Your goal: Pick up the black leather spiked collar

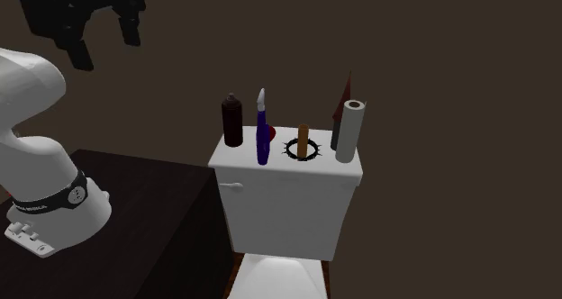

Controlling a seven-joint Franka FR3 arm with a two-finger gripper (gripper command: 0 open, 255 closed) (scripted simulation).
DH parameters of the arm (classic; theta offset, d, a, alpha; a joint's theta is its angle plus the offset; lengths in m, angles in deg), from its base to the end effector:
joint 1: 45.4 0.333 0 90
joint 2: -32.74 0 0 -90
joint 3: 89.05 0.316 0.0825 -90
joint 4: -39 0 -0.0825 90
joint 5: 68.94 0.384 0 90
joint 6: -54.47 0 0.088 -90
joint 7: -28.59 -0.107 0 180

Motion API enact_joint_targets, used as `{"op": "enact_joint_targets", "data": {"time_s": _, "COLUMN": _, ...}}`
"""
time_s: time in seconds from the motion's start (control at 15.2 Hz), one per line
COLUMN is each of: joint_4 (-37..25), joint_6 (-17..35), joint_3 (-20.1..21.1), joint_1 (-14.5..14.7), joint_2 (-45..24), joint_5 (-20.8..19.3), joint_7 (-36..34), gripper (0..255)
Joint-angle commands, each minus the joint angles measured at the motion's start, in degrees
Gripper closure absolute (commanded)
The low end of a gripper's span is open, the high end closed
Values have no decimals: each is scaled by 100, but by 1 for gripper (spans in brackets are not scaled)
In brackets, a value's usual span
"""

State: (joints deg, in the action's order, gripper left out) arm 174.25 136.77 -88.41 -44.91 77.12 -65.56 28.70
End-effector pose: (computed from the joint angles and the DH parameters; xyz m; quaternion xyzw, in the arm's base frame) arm 0.2941 0.0137 0.5744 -0.9968 -0.0107 0.0749 0.0250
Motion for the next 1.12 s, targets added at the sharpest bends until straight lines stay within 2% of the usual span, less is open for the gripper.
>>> {"op": "enact_joint_targets", "data": {"time_s": 0.0, "joint_4": 0, "joint_6": 0, "joint_3": 0, "joint_1": 0, "joint_2": 0, "joint_5": 0, "joint_7": 0, "gripper": 0}}
{"op": "enact_joint_targets", "data": {"time_s": 0.53, "joint_4": 584, "joint_6": 1457, "joint_3": 674, "joint_1": 349, "joint_2": -649, "joint_5": 466, "joint_7": -374, "gripper": 0}}
{"op": "enact_joint_targets", "data": {"time_s": 1.06, "joint_4": 688, "joint_6": 2944, "joint_3": 1370, "joint_1": 648, "joint_2": -1792, "joint_5": 736, "joint_7": -754, "gripper": 0}}
